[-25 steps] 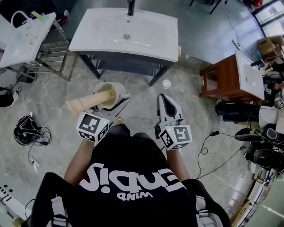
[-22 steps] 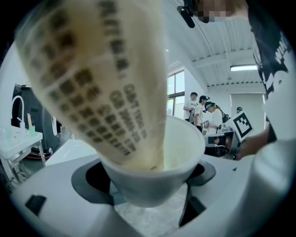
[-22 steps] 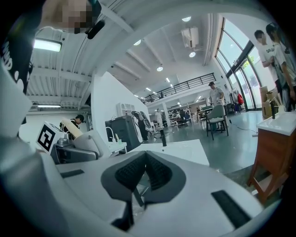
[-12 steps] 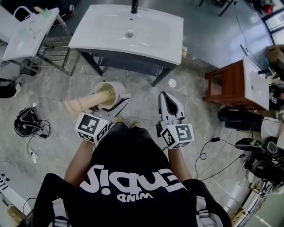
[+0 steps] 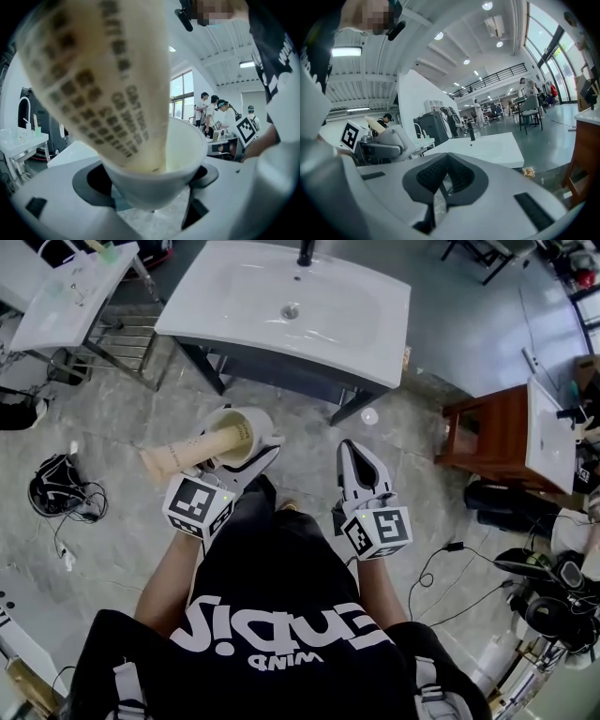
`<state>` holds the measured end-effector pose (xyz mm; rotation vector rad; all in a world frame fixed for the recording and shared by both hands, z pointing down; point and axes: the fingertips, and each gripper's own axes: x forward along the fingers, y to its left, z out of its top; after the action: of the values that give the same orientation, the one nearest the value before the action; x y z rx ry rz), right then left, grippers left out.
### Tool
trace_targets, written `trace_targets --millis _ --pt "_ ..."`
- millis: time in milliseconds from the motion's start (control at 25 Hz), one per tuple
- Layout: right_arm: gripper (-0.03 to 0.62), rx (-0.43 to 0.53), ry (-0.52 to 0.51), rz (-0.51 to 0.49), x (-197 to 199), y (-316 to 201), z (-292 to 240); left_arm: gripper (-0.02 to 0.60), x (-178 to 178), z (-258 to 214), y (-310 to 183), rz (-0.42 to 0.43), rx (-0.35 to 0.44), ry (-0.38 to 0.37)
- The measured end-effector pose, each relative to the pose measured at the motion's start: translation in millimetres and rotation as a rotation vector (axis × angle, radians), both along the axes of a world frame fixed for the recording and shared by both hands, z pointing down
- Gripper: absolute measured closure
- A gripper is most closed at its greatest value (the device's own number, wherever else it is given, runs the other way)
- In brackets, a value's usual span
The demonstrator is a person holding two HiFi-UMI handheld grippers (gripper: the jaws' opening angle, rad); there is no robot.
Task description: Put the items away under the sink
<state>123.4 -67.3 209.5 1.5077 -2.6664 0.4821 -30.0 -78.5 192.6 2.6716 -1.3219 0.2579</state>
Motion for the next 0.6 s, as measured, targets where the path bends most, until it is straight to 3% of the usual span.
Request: trace_targets --millis 600 --pt "0.576 -0.01 0.012 0.062 -37 -65 55 0.117 -5 65 -77 0.174 0.009 -0.041"
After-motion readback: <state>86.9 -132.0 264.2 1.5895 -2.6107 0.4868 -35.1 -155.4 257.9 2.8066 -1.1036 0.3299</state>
